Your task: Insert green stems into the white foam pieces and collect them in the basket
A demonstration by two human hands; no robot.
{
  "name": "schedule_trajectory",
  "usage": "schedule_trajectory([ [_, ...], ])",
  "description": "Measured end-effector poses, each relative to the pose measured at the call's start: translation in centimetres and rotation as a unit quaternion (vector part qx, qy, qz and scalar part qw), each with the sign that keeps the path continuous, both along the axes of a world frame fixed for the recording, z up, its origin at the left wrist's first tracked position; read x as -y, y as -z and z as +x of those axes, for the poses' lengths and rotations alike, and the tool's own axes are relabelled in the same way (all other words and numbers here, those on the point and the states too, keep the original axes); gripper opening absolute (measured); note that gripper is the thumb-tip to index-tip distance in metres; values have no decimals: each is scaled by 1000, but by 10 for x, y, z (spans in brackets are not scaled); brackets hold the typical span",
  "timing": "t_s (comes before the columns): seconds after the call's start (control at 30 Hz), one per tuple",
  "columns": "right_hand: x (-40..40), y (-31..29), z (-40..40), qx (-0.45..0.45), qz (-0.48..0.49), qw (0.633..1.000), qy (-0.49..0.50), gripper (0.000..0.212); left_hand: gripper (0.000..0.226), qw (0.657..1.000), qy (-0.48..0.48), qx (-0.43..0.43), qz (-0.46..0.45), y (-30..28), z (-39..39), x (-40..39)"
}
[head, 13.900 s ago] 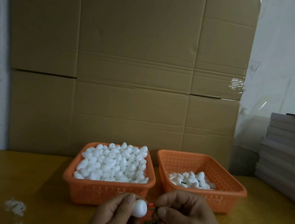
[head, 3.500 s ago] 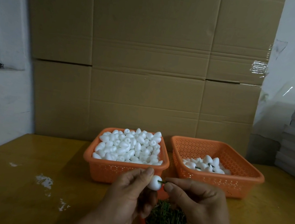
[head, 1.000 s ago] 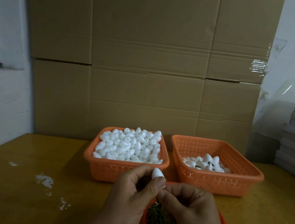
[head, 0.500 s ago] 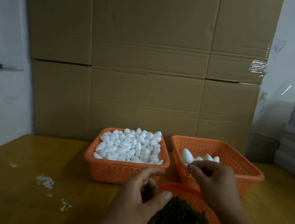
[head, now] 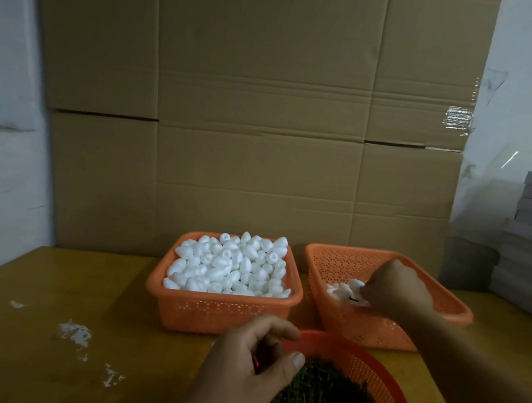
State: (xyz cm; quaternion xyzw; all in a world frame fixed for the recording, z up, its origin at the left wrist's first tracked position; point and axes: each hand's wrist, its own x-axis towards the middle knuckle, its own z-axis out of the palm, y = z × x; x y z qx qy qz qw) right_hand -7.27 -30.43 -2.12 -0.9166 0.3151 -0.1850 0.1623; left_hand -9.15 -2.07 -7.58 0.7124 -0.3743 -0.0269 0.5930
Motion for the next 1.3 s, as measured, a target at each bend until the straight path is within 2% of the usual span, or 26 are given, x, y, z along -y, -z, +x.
schedule_trajectory([
  [0.1,1,1,3,-7,-14,1000,15,28,32,1000,-4,4,2,0,-1,0],
  [0.4,-3,-4,-1,-25,-18,1000,2,19,30,1000,-5,6,7,-1,-3,0],
  [0.53,-13,-3,-13,39,-1,999,-29,16,21,1000,-6,14,10,-3,-3,-2],
  [0.7,-49,3,-48,124,-2,987,-104,28,12,1000,-24,15,10,-6,-2,-2],
  [0.77,-66,6,-64,145,11,981,-131,21,8,999,-44,27,15,-5,2,-4],
  [0.83,-82,11,-78,155,24,975,-156,18,16,997,-69,40,25,-4,5,-6],
  [0.93,-98,21,-91,139,23,971,-192,25,23,993,-98,46,42,-3,8,-7],
  [1.1,-105,32,-98,89,-37,969,-226,37,17,981,-157,76,84,-14,14,-14],
  [1.23,-104,33,-98,84,-54,969,-225,37,13,943,-272,142,129,-39,45,-30],
  [1.3,-102,33,-97,78,-55,971,-220,37,15,921,-316,147,176,-53,67,-38],
])
